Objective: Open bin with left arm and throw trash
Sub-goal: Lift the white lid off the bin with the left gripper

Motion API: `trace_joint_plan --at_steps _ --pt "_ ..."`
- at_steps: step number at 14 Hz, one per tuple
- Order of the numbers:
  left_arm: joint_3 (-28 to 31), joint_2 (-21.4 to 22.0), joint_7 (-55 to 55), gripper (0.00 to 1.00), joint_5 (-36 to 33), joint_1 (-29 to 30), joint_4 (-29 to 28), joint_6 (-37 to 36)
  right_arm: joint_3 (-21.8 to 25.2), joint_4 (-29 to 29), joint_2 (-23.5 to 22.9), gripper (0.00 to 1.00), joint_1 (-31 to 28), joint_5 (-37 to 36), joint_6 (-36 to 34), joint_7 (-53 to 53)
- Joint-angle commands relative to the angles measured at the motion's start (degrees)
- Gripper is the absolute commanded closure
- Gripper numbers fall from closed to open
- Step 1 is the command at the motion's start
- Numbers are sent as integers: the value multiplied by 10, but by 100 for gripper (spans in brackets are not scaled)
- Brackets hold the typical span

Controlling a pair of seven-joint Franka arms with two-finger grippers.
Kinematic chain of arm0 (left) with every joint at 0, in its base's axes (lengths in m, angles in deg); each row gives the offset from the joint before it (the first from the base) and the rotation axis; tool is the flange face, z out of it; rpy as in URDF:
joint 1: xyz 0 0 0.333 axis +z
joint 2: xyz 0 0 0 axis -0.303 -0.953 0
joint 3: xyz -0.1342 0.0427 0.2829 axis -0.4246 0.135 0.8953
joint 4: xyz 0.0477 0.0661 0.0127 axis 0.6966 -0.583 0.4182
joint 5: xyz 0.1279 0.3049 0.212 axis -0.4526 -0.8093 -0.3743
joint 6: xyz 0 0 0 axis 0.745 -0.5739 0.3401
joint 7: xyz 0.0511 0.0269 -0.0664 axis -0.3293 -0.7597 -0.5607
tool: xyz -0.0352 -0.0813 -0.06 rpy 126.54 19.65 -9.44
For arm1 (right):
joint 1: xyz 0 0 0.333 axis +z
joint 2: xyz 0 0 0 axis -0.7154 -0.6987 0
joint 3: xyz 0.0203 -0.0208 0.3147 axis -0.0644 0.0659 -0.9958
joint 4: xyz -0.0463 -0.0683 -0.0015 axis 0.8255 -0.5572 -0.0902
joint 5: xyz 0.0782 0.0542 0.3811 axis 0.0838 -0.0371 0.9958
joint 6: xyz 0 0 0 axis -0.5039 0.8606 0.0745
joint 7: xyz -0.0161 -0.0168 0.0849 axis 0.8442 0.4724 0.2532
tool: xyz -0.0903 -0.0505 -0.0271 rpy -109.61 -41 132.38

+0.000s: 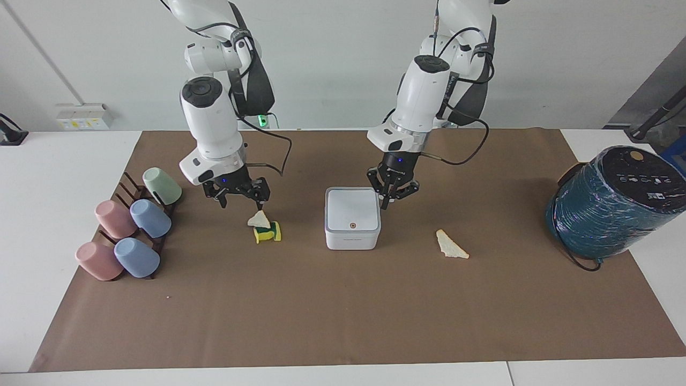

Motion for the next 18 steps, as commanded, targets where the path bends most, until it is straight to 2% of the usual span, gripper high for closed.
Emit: trace_joint_plan --at_steps 1,4,6,9,11,14,18 --pt "10 -22 -15 100 -7 -22 22 21 2 61 -3 0 1 5 82 11" --pt "11 -79 -46 100 -7 -50 56 43 2 102 -10 0 1 4 111 59" --pt "11 -90 -45 100 -8 -50 57 51 2 120 -14 0 7 4 144 57" --pt "11 -108 -43 100 -9 -47 52 62 2 148 -11 0 11 4 156 72" --pt "10 -113 -44 100 -9 -50 48 59 2 153 -23 0 12 4 198 69" --pt "12 -105 -45 100 -8 -50 52 36 2 170 -26 0 11 4 208 80" --pt "14 -36 -46 100 -8 -44 51 -80 2 176 -32 0 11 4 229 84"
